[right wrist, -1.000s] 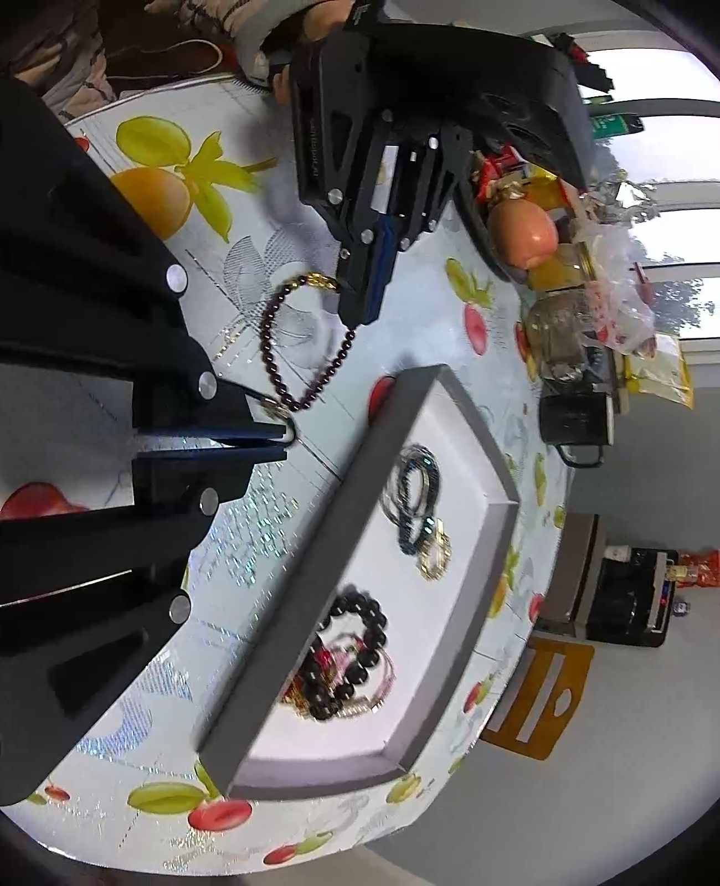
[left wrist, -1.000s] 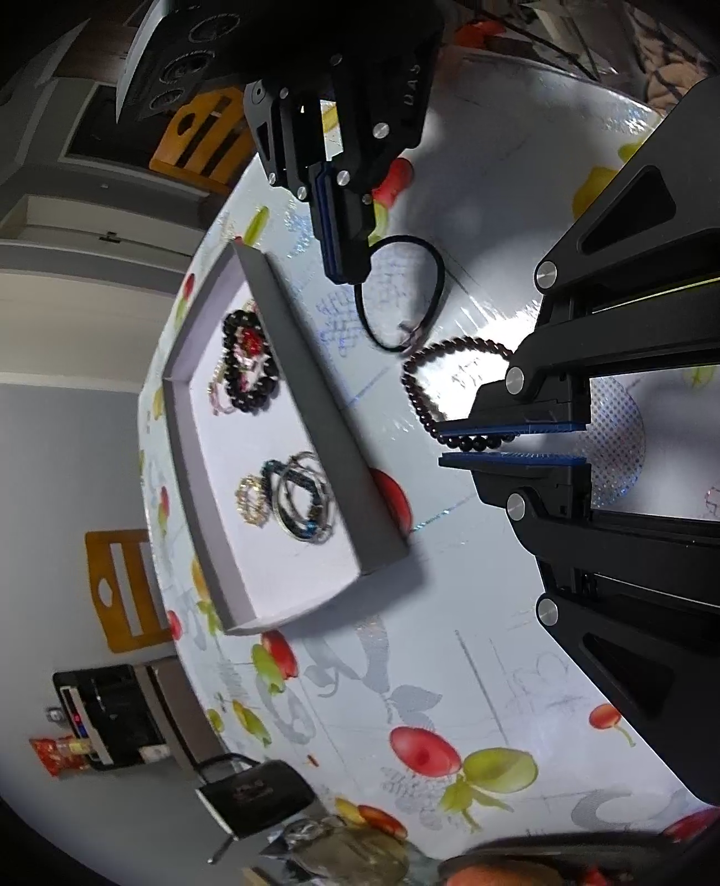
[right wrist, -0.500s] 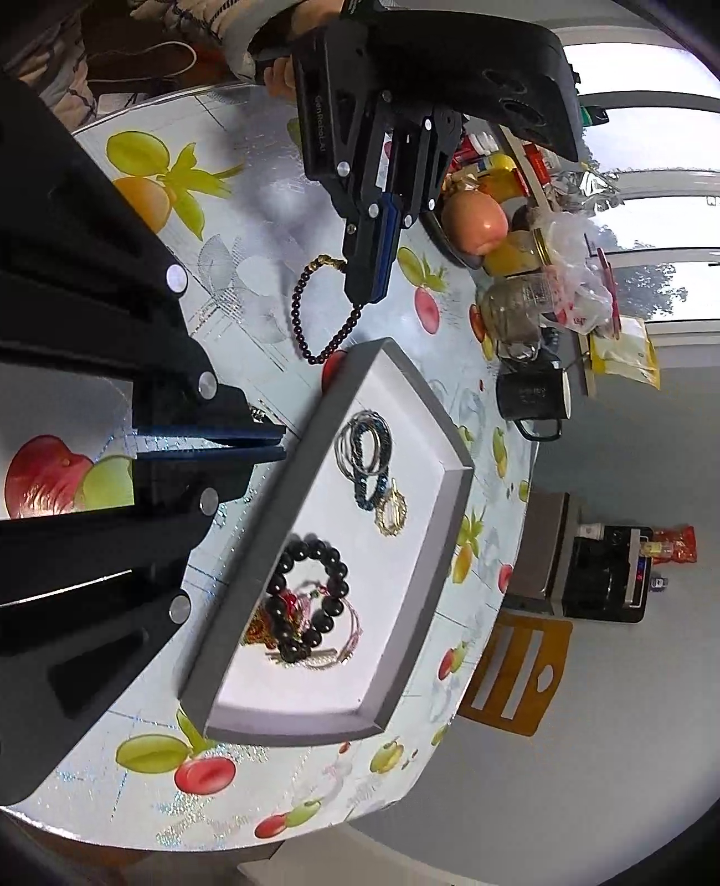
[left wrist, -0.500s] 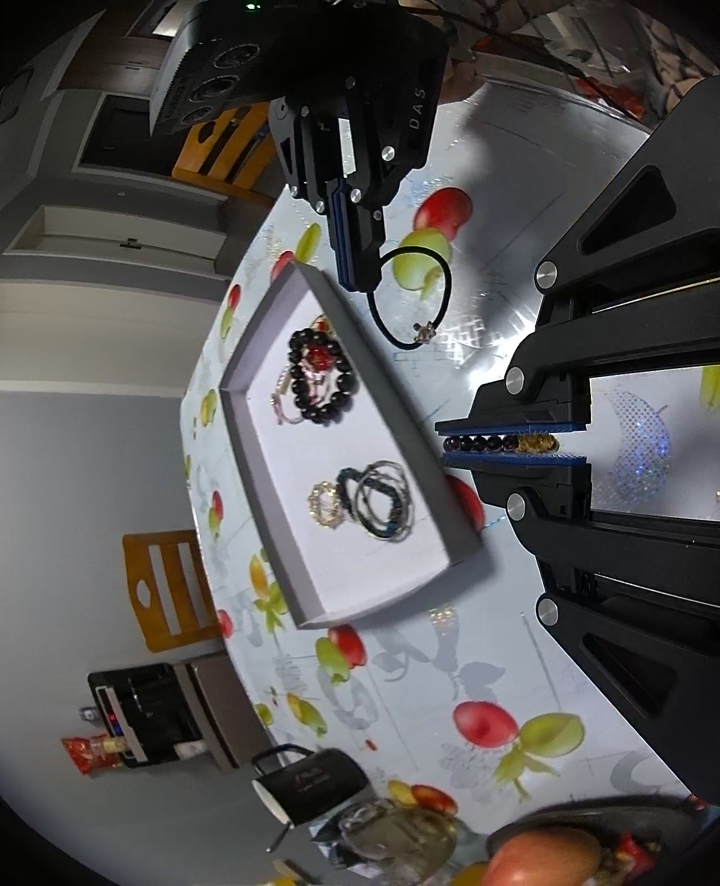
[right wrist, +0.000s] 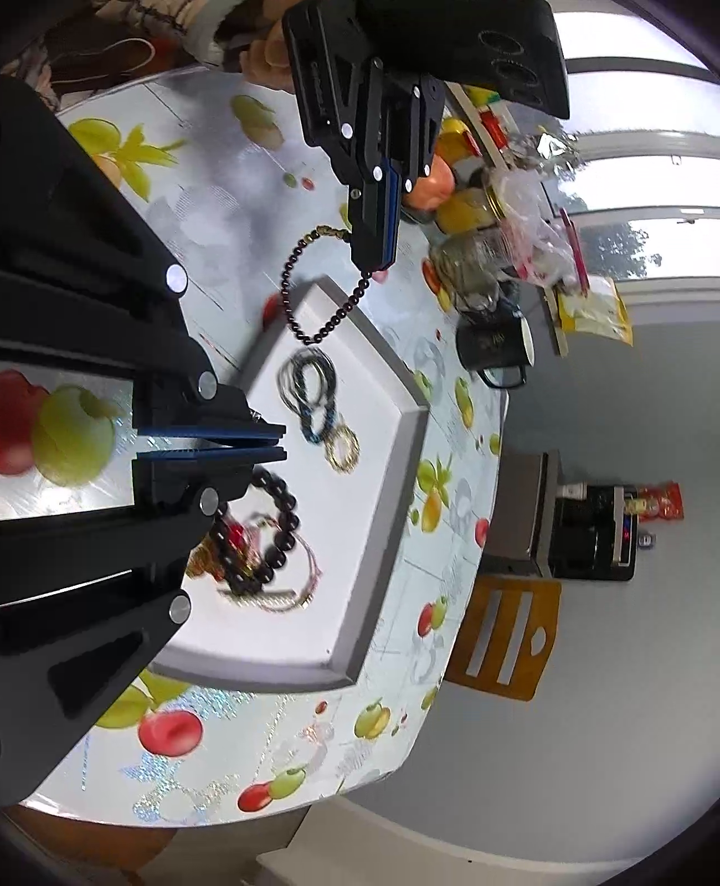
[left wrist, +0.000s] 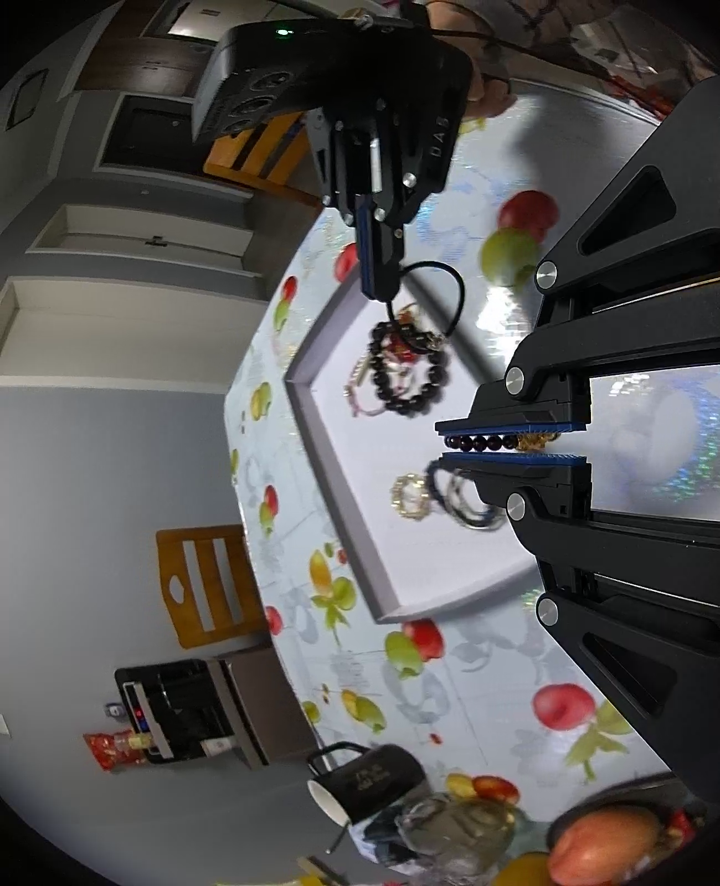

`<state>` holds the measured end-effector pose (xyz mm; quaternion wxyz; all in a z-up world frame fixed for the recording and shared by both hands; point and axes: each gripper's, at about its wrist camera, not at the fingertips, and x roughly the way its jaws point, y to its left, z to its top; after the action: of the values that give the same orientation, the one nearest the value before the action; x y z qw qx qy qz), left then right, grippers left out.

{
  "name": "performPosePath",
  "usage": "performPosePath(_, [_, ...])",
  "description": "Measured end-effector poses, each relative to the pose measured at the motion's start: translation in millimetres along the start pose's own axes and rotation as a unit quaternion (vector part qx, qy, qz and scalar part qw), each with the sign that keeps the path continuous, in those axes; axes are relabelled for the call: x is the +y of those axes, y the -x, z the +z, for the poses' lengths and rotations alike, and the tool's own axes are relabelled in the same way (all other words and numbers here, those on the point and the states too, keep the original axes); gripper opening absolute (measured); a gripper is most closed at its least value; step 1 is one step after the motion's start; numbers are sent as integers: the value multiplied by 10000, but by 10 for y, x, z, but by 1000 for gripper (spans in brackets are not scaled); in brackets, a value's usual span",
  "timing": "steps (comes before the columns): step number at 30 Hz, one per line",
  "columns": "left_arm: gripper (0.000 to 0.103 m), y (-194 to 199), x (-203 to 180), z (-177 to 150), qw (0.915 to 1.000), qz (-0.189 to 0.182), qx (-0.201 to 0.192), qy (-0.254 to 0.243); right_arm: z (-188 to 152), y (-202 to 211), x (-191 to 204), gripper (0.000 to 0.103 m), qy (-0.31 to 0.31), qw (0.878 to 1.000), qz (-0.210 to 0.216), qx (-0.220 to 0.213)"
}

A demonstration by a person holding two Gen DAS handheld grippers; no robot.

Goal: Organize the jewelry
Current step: 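Carry the dark red bead bracelet and black hair tie over the tray with both grippers, then lower both items into the tray and open both grippers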

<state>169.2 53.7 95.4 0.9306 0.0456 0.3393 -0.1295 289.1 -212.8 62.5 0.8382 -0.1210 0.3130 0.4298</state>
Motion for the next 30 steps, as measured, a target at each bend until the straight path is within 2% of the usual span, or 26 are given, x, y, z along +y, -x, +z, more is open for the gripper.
performPosePath(8, [6, -291, 2, 248, 9997, -75, -123, 174, 153, -263, -204, 3, -214, 9997, -129, 62])
performPosePath(13, [6, -495, 66, 295, 9989, -144, -136, 415, 173, -472, -319, 3, -407, 9989, -169, 139])
performPosePath(22, [6, -942, 355, 87, 9962, -59, 307, 819, 55, -767, -495, 3, -591, 9970, -273, 413])
performPosePath(30, [6, -1047, 357, -52, 9955, 29, 577, 750, -46, -917, -591, 3, -685, 9954, -295, 609])
